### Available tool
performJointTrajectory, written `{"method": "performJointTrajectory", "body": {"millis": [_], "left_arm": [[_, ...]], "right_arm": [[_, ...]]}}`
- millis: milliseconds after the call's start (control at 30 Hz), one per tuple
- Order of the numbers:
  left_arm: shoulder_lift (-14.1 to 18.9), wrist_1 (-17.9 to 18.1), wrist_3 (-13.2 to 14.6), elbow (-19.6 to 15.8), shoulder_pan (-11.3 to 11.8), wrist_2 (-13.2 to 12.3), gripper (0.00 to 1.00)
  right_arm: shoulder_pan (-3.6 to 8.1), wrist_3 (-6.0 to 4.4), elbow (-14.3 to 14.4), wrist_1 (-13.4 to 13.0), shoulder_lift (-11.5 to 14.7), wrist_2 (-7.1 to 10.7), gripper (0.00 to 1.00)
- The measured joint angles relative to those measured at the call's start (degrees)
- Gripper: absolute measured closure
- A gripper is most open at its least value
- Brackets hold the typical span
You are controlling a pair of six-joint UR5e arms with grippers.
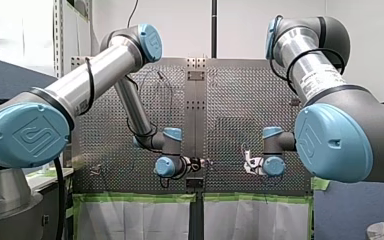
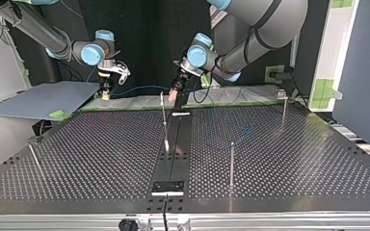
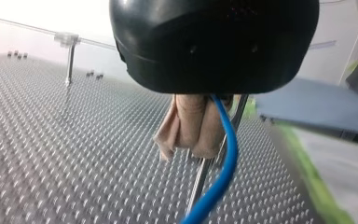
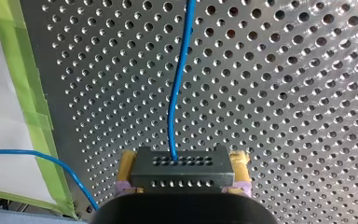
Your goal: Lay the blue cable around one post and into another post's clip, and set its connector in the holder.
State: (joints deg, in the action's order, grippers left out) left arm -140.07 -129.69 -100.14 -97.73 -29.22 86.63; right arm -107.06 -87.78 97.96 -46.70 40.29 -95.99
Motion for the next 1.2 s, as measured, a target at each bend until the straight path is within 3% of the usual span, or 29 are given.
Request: {"method": "performJointTrajectory", "body": {"millis": [267,633,833,1200], "left_arm": [[2.6,-0.1,0.1,-3.7,-1.1,-0.3,0.99],[2.8,-0.2,-1.0,-4.1,-1.3,1.7,0.99],[2.8,1.6,-2.5,-4.1,-1.1,3.7,0.99],[1.5,3.5,-3.9,-4.2,-0.8,5.7,0.99]], "right_arm": [[0.21,-0.10,0.0,-0.3,0.0,0.00,1.00],[0.04,-0.04,0.0,0.2,-0.1,0.01,1.00],[-0.58,0.34,0.3,0.7,-0.2,-0.24,1.00],[-0.31,0.42,1.1,-1.3,-2.6,-0.19,1.00]]}}
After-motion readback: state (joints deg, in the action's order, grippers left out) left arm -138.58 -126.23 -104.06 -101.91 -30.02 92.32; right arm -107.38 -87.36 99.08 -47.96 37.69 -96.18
